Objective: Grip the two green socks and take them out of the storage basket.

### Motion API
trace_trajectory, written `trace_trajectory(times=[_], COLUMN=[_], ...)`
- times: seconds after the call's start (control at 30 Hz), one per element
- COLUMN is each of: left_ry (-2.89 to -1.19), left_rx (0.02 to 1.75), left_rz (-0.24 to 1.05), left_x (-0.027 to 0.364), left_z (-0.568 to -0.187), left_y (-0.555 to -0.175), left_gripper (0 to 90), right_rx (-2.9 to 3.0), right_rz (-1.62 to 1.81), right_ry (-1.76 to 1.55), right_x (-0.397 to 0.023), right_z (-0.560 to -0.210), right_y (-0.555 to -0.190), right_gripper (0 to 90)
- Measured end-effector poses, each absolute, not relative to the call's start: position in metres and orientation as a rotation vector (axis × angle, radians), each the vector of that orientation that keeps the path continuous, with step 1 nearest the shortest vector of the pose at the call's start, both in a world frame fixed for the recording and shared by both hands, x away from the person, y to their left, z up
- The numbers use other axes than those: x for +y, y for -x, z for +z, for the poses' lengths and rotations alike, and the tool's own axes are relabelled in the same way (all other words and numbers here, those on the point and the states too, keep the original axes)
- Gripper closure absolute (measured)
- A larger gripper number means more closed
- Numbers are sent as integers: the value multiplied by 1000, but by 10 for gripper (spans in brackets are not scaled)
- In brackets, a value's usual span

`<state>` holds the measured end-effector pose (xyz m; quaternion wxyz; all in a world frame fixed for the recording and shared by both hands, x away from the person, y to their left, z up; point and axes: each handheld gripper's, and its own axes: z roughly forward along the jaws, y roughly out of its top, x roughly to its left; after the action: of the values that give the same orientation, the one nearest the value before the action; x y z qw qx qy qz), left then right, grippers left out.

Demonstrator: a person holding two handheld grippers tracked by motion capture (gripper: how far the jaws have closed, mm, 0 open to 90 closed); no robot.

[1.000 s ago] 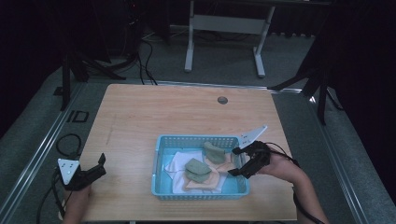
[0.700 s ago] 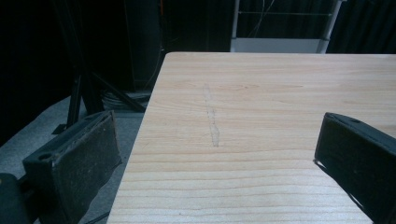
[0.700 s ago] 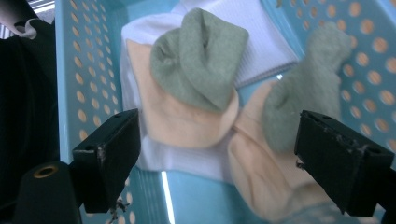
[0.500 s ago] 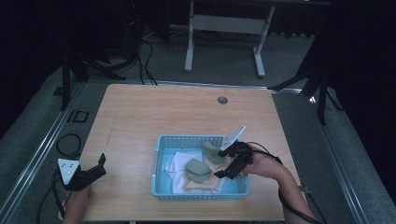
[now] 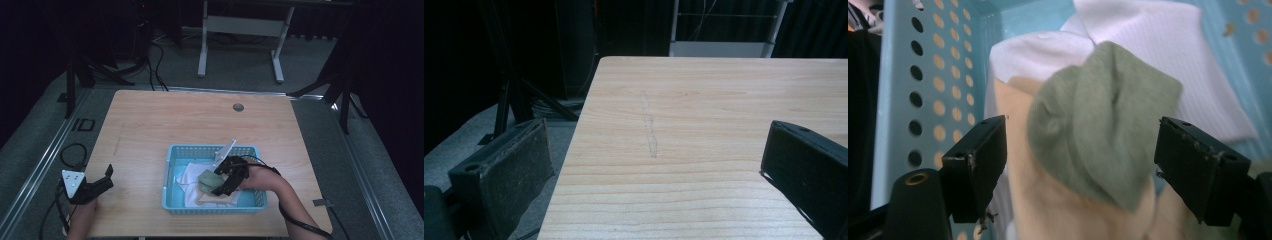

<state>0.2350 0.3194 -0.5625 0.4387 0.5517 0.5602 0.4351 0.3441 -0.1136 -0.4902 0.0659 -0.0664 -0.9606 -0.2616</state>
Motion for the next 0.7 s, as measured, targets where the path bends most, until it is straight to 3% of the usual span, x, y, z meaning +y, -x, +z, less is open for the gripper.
trace_trajectory(times=[0.2,0.53,0.7], left_ry=[-1371,-1373,-1372], left_rx=[1392,1393,1392], left_rz=[1080,1080,1080], left_x=[320,319,319], left_z=[-563,-562,-563], left_y=[-235,-235,-235], left_gripper=[5,5,5], right_rx=[-2906,-2977,-2989], right_rz=[-740,-662,-668], right_ry=[166,133,128], right_x=[-98,-89,-90], right_z=[-499,-498,-489], right_y=[-341,-339,-337], right_gripper=[283,755,805])
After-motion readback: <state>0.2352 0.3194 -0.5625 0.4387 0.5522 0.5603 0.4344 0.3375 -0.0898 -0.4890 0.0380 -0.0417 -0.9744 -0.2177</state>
